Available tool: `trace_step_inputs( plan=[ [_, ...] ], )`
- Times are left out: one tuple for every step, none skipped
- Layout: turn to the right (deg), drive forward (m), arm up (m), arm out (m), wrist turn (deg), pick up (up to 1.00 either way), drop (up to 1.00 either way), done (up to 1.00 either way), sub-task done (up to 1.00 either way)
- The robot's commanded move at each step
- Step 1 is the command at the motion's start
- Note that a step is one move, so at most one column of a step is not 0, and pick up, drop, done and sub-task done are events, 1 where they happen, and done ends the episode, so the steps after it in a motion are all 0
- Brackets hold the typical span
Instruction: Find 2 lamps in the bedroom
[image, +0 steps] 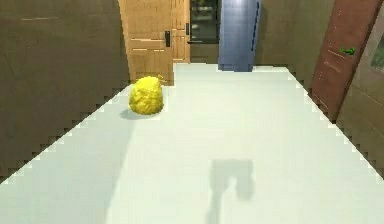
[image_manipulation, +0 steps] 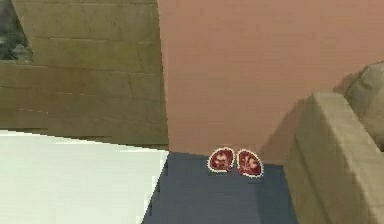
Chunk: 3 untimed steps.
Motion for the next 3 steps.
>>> trace_step_inputs(
  plan=[
    [0.0, 1.00, 0.00, 0.00, 0.0, 0.00, 0.00, 0.00, 0.00],
    [0.0, 1.00, 0.00, 0.00, 0.0, 0.00, 0.00, 0.00, 0.00],
    [0.0, 1.00, 0.00, 0.00, 0.0, 0.00, 0.00, 0.00, 0.00]
  ],
)
